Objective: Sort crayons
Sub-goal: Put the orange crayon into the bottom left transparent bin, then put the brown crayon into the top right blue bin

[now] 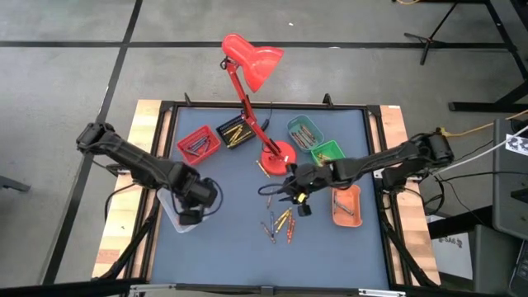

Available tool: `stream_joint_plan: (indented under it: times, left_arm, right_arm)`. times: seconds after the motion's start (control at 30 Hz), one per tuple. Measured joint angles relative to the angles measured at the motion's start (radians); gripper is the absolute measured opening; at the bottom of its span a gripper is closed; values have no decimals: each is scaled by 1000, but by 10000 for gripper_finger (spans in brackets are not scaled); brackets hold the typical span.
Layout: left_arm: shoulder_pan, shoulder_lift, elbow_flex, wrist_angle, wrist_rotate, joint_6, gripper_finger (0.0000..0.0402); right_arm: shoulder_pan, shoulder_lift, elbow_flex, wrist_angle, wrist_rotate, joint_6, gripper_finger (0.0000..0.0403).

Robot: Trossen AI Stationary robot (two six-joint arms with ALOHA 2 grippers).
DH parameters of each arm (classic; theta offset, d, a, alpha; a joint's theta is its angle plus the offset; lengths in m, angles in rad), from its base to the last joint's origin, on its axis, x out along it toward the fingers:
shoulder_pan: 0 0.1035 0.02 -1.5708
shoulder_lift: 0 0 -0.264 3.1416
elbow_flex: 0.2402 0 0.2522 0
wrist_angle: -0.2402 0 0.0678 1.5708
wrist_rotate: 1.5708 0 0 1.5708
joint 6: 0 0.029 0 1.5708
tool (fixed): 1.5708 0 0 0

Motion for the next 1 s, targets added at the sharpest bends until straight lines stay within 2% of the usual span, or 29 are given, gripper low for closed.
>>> stream_joint_plan:
  times: [0.2, 0.4, 0.63, 0.8, 1.0]
  left_arm:
    - [-79, 0, 0, -134, 4, -64, 5]
    - [-132, 0, 0, -149, -1, -71, 8]
    - [-147, 1, 0, -152, -10, -164, 51]
    - [-148, 1, 0, -152, -19, -173, 81]
    - [-148, 1, 0, -146, -72, -174, 89]
  right_arm:
    - [0, 110, -1, 102, 2, -34, 117]
    - [0, 203, 1, 200, 66, -56, 117]
    - [0, 281, 0, 259, 75, -84, 117]
    - [0, 308, 1, 272, 76, -112, 117]
    - [-2, 314, 1, 277, 74, -160, 117]
